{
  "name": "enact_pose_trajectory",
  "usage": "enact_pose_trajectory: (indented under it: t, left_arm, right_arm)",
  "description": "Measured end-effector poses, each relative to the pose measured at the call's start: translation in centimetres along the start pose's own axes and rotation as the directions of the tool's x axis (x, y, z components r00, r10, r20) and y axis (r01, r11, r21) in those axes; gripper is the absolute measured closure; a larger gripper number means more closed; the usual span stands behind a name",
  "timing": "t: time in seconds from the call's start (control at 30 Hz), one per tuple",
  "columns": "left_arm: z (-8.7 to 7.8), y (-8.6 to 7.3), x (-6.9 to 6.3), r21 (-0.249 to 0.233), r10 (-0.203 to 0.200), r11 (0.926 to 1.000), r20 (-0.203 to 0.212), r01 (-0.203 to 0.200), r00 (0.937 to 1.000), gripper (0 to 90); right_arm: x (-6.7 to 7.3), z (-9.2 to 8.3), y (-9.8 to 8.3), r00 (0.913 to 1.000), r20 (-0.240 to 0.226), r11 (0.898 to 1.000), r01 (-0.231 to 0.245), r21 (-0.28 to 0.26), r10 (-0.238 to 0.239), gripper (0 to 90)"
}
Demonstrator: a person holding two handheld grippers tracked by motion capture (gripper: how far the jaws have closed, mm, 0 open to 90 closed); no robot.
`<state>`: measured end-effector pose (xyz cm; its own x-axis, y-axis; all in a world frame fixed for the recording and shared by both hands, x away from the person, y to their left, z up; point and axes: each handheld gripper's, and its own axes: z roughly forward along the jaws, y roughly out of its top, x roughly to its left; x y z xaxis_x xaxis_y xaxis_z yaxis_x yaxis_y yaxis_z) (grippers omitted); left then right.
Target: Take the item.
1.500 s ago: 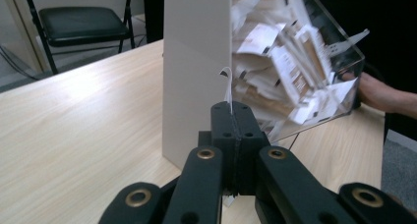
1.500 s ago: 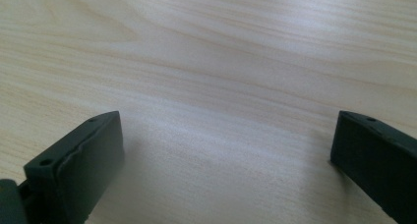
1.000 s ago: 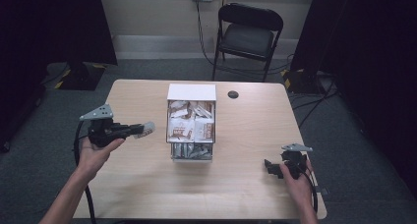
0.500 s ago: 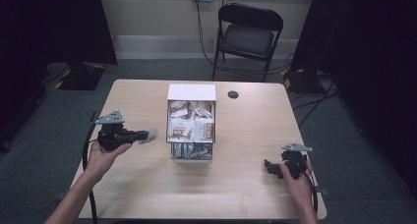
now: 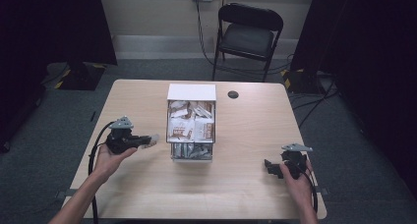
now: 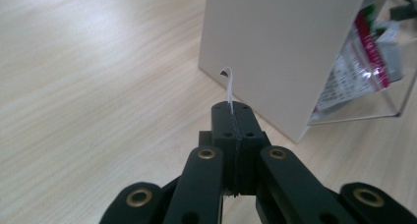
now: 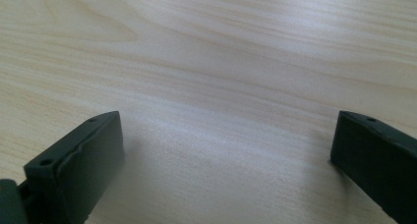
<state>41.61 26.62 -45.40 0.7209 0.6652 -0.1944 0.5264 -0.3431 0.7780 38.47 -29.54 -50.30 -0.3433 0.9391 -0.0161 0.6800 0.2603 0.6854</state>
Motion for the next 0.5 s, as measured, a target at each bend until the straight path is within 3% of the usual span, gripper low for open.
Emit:
enact_pose_trajectory:
  t: [0.2, 0.33, 0.5]
  left_arm:
    - [1.1, -1.0, 0.2, 0.049, -0.021, 0.9986, 0.019, 0.02, 0.9996, 90.0]
    - [1.6, -1.4, 0.0, 0.068, -0.021, 0.9975, 0.01, 0.02, 0.9997, 89.8]
    - [1.8, -1.5, 0.2, 0.091, -0.029, 0.9954, 0.003, 0.028, 0.9996, 80.9]
  right_arm:
    - [0.0, 0.0, 0.0, 1.0, 0.0, 1.0, 0.0, 0.0, 0.0, 0.0]
    - [0.0, 0.0, 0.0, 1.0, 0.0, 1.0, 0.0, 0.0, 0.0, 0.0]
    - [0.0, 0.0, 0.0, 1.0, 0.0, 1.0, 0.0, 0.0, 0.0, 0.0]
